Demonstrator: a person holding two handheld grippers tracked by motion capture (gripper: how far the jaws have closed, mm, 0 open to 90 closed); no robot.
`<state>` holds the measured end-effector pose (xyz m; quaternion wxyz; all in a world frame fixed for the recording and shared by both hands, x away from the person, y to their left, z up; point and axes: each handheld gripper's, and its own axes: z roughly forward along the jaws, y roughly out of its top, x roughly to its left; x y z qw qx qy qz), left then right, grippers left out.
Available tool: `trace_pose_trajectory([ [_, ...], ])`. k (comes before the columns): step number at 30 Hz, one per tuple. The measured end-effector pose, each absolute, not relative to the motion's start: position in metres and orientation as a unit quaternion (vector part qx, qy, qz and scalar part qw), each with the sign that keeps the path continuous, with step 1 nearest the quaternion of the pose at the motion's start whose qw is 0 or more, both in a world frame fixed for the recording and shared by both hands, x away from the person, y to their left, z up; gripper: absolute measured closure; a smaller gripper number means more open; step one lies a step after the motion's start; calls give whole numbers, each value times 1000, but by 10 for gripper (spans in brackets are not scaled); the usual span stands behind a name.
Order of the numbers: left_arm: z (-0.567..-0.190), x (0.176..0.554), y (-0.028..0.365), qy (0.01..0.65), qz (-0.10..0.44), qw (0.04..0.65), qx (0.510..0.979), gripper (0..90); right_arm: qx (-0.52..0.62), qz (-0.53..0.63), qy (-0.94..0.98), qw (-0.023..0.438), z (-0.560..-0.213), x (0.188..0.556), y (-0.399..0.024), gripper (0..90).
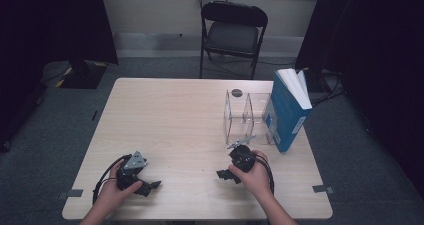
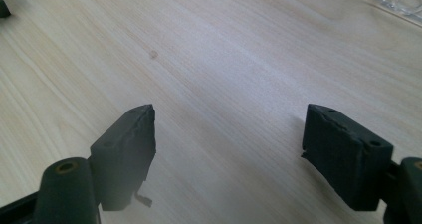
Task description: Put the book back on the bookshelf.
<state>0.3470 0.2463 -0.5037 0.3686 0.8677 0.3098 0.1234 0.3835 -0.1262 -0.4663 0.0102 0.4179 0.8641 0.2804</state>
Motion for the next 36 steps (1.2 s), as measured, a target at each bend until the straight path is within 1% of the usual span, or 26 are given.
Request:
trace_pose_trajectory([
  [4,-504,347,246,310,123,369,868,0,416,277,866,9,-472,382,-124,208],
  [7,-504,347,246,310,123,369,868,0,406,279,870,25,-474,381,-122,210],
  [13,-504,347,246,310,123,369,868,0,405,284,868,32,-475,378,-122,197],
  [25,-504,347,246,310,123,369,868,0,365,320,869,98,-486,363,-122,178],
  [31,-504,347,246,310,123,369,868,0,356,332,866,115,-490,359,-123,178],
  [36,-504,347,246,309,125,368,868,0,356,336,865,115,-490,358,-124,177],
])
